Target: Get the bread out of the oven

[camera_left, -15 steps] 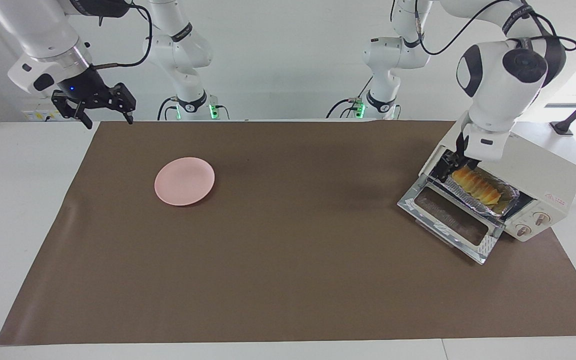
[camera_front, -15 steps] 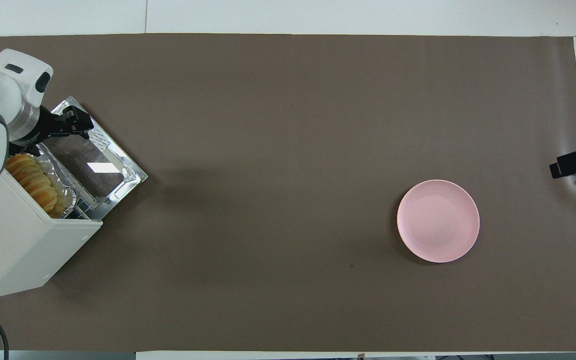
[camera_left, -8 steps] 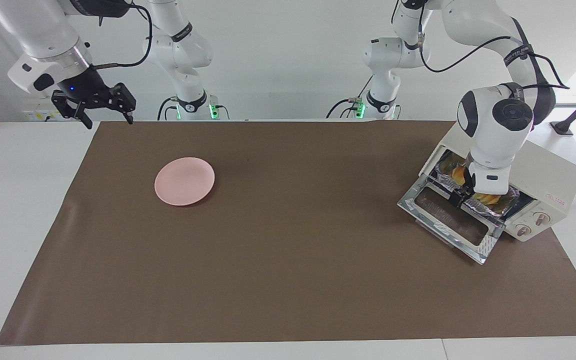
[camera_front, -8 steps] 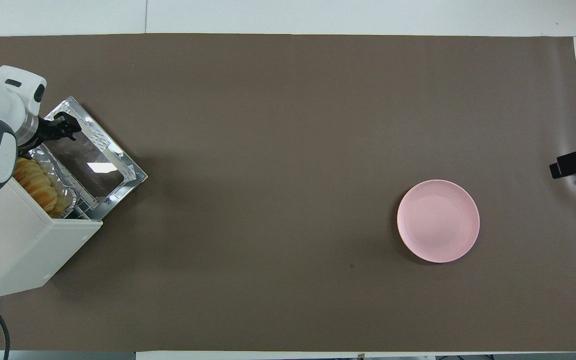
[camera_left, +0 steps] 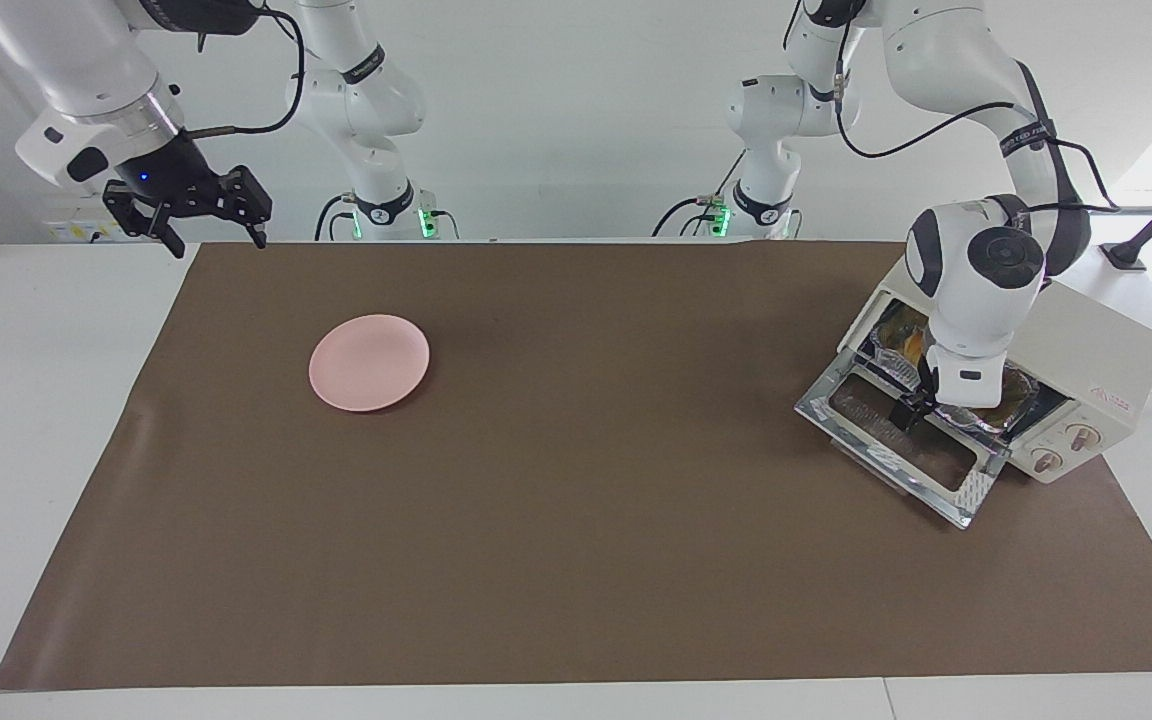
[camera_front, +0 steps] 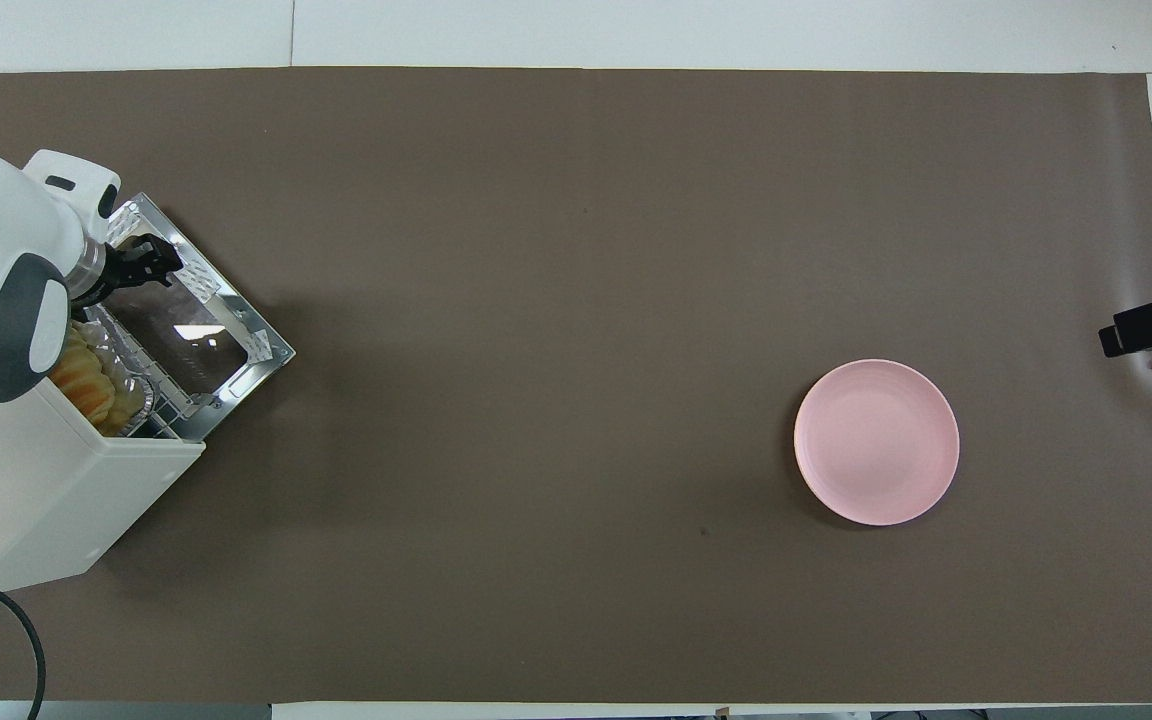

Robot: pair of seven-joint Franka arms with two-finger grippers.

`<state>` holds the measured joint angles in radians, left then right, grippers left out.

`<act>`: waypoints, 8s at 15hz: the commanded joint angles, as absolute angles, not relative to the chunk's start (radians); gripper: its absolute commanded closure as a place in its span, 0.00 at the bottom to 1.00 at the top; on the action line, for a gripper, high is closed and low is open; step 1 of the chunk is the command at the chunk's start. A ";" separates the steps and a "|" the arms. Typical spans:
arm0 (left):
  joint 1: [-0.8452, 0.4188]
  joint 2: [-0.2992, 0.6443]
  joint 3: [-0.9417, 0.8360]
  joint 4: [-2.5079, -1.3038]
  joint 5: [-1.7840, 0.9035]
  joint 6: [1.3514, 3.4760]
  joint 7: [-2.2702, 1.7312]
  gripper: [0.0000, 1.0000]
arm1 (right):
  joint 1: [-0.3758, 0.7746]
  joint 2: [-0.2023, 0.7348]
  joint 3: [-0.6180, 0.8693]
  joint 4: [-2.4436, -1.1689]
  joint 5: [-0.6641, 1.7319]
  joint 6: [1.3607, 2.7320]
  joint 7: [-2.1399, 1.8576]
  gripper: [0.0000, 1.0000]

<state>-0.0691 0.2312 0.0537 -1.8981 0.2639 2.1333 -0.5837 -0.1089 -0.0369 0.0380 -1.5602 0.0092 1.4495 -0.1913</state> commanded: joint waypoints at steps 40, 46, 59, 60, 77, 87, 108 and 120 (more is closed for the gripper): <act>-0.573 0.445 0.117 -1.321 -0.051 1.823 -0.730 0.00 | -0.109 -0.043 0.040 -1.568 -0.005 1.440 -0.201 0.00; -0.295 0.310 0.118 -1.330 -0.043 1.530 -0.484 0.00 | -0.110 -0.049 0.043 -1.568 -0.005 1.384 -0.204 0.00; -0.081 -0.034 0.043 -1.546 -0.017 1.256 -0.090 0.00 | 0.007 -0.106 0.049 -1.696 0.009 1.484 -0.174 0.00; -0.045 -0.035 -0.003 -1.546 -0.017 1.256 -0.092 0.00 | 0.055 -0.113 0.049 -1.736 0.009 1.532 -0.120 0.00; -0.045 -0.086 -0.037 -1.695 -0.009 1.448 -0.084 0.00 | 0.465 0.411 0.049 -1.806 0.002 2.273 0.354 0.00; -0.043 -0.086 -0.028 -1.680 -0.009 1.453 -0.092 0.00 | 0.471 0.434 0.049 -1.806 -0.074 2.304 0.345 1.00; -0.041 -0.086 -0.028 -1.680 -0.009 1.453 -0.091 0.00 | -0.035 0.587 0.040 -1.508 0.049 2.163 -0.221 1.00; -0.041 -0.086 -0.028 -1.680 -0.009 1.453 -0.092 0.00 | 0.035 0.515 0.035 -1.523 -0.041 2.057 -0.166 0.00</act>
